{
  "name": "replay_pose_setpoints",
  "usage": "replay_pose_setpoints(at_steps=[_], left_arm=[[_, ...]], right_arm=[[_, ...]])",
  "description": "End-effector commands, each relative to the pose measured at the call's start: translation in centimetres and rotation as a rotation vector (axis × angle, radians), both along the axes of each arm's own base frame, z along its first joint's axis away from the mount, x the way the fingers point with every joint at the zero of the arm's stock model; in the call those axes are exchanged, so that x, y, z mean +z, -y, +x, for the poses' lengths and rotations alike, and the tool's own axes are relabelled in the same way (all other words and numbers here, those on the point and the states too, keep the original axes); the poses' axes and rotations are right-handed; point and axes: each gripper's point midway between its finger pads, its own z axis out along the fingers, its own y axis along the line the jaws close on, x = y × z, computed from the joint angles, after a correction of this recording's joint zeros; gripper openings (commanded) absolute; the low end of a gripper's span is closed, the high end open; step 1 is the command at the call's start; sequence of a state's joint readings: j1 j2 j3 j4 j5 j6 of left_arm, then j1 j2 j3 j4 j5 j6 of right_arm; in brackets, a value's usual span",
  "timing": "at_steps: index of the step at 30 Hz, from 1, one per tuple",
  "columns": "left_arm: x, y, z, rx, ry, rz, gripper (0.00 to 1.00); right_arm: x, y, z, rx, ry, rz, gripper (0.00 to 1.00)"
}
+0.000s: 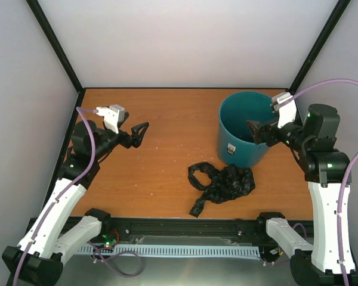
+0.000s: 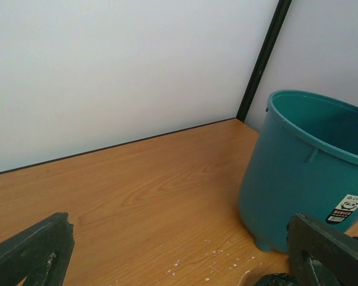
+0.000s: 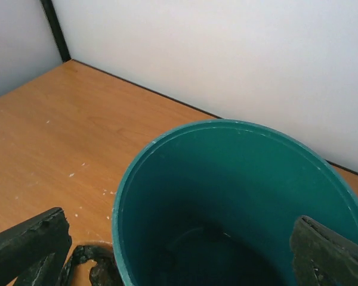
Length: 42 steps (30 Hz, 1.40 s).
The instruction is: Put the trash bags into the trash bin
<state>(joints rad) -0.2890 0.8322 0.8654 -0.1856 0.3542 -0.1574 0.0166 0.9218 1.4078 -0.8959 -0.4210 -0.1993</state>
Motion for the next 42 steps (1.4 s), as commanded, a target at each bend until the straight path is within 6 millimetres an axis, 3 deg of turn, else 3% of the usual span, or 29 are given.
replay_pose_setpoints(at_steps=[1, 8, 16, 26, 32, 42], left_arm=[[1.1, 0.7, -0.2, -0.047, 0.047, -0.006, 0.99], [1.0, 0.7, 0.0, -0.044, 0.041, -0.008, 0.98], [-0.3, 0.6, 1.0, -0.022, -0.015, 0.014, 0.98], [-0.9, 0.5, 1.5, -0.002, -0.043, 0.008, 0.93], [-1.1, 0.5, 1.5, -0.007, -0.046, 0.012, 0.90], [-1.1, 0.3, 1.5, 0.008, -0.041, 0.021, 0.85]], right_arm=[[-0.1, -1.3, -2.4, 0.150, 0.045, -0.096, 1.00], [-3.0, -3.7, -3.7, 0.352, -0.186, -0.063, 0.92], [-5.6, -4.6, -3.9, 0.392, -0.283, -0.163, 0.90], [-8.6, -5.9, -1.8, 0.323, -0.315, -0.376, 0.84], [-10.2, -6.4, 0.2, 0.296, -0.334, -0.471, 0.72], [-12.3, -9.1, 0.9, 0.345, -0.360, -0.555, 0.38]])
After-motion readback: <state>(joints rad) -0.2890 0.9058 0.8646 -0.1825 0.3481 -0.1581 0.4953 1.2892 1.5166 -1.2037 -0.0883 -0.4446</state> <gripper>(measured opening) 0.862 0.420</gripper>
